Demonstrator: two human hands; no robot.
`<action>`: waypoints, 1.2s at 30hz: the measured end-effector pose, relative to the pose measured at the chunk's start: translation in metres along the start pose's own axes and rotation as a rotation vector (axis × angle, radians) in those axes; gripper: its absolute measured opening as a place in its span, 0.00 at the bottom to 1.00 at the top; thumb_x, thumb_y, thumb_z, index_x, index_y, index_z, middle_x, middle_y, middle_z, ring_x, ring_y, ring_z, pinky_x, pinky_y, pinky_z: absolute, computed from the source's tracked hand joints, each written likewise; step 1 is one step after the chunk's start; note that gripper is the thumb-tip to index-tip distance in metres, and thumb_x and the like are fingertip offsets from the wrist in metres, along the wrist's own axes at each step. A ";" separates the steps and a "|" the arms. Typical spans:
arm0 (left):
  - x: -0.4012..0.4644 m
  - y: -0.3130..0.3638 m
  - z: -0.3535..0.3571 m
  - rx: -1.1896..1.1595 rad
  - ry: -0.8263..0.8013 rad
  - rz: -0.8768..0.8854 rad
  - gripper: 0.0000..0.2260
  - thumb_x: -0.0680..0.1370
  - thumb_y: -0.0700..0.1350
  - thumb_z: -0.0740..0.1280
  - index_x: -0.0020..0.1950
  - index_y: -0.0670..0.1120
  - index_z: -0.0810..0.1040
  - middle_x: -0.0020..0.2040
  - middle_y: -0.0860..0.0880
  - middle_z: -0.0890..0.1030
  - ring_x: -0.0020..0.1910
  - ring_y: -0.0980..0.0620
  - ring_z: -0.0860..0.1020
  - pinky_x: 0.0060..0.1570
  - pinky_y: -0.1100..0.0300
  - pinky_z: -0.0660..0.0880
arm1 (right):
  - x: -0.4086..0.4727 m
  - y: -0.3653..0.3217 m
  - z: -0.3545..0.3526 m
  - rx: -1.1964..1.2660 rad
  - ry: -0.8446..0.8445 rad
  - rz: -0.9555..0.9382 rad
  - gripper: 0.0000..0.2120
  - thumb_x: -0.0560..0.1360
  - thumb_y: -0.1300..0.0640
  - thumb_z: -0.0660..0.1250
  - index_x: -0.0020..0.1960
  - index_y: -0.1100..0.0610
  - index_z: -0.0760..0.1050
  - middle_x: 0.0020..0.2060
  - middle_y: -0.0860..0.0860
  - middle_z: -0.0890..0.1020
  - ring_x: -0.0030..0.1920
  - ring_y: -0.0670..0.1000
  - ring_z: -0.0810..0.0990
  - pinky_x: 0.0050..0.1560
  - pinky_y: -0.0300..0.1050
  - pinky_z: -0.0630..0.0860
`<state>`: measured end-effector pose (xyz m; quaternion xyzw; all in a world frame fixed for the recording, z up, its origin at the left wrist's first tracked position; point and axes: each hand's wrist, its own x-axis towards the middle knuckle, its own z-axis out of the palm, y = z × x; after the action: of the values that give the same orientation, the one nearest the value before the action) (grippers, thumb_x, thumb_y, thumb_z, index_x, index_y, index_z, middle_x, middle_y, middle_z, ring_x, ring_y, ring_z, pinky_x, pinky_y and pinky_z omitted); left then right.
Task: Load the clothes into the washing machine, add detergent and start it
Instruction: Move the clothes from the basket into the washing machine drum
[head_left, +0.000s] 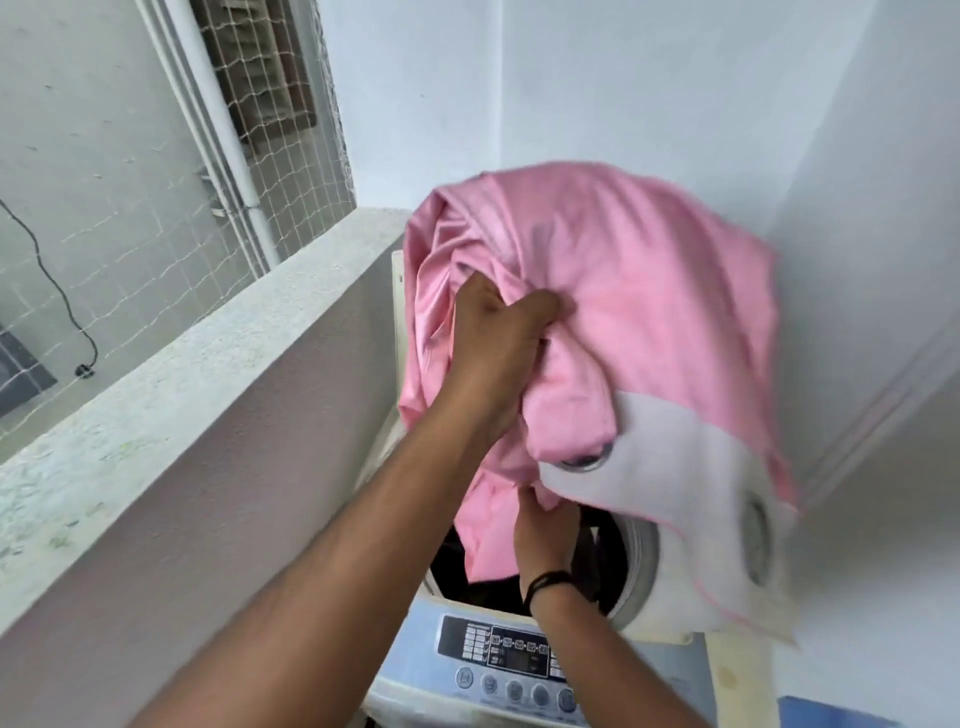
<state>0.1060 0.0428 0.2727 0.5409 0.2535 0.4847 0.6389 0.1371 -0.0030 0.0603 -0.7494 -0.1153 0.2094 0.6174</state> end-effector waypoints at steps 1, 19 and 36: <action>0.011 -0.019 -0.003 0.033 0.028 -0.047 0.08 0.71 0.31 0.70 0.47 0.39 0.77 0.38 0.41 0.75 0.37 0.46 0.75 0.37 0.50 0.73 | -0.001 0.010 -0.007 0.007 0.002 0.039 0.17 0.75 0.58 0.70 0.60 0.66 0.78 0.59 0.61 0.82 0.62 0.59 0.79 0.58 0.45 0.72; -0.029 -0.277 -0.131 1.246 -0.683 -0.532 0.08 0.82 0.41 0.59 0.44 0.47 0.72 0.59 0.36 0.79 0.60 0.39 0.76 0.58 0.51 0.70 | 0.024 0.027 -0.064 -0.351 -0.073 -0.299 0.12 0.71 0.73 0.66 0.48 0.58 0.78 0.38 0.45 0.79 0.42 0.50 0.80 0.39 0.34 0.72; -0.001 -0.290 -0.180 1.447 -0.461 -0.407 0.38 0.72 0.53 0.71 0.79 0.60 0.57 0.79 0.42 0.57 0.71 0.38 0.68 0.63 0.46 0.73 | 0.132 0.093 -0.014 -0.945 -0.926 -0.012 0.33 0.75 0.47 0.70 0.76 0.55 0.64 0.75 0.52 0.67 0.75 0.54 0.66 0.71 0.44 0.63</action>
<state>0.0528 0.1382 -0.0506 0.8523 0.4616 -0.0519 0.2406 0.2524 0.0220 -0.0506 -0.7715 -0.4525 0.4334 0.1102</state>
